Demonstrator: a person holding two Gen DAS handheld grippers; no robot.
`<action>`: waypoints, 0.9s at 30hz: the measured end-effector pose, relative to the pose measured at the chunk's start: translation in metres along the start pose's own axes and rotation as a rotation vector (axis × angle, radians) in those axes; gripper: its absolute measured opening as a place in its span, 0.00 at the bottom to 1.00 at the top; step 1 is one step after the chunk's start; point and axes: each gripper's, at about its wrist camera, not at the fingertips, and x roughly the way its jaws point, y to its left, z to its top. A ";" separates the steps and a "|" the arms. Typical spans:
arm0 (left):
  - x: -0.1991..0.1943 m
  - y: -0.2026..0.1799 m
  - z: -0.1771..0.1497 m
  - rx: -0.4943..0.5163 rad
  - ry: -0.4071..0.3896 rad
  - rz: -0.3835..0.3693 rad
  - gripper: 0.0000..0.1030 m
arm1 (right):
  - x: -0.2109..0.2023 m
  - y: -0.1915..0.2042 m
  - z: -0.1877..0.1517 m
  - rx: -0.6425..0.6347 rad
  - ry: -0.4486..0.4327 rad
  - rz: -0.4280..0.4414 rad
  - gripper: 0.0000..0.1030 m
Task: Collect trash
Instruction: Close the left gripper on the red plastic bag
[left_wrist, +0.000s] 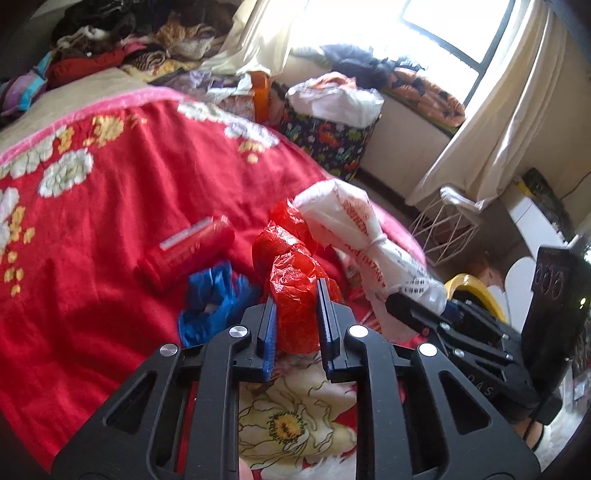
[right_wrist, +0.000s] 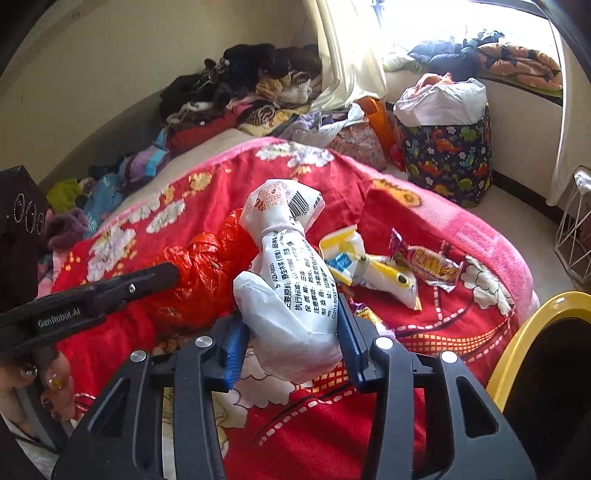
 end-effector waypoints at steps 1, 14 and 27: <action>-0.004 0.000 0.003 -0.003 -0.015 -0.005 0.13 | -0.003 0.000 0.001 0.003 -0.008 0.002 0.40; -0.044 -0.003 0.027 -0.019 -0.144 -0.005 0.12 | -0.049 -0.004 0.011 0.058 -0.115 -0.001 0.40; -0.062 -0.019 0.033 0.002 -0.189 -0.044 0.12 | -0.078 -0.012 0.008 0.107 -0.158 0.001 0.40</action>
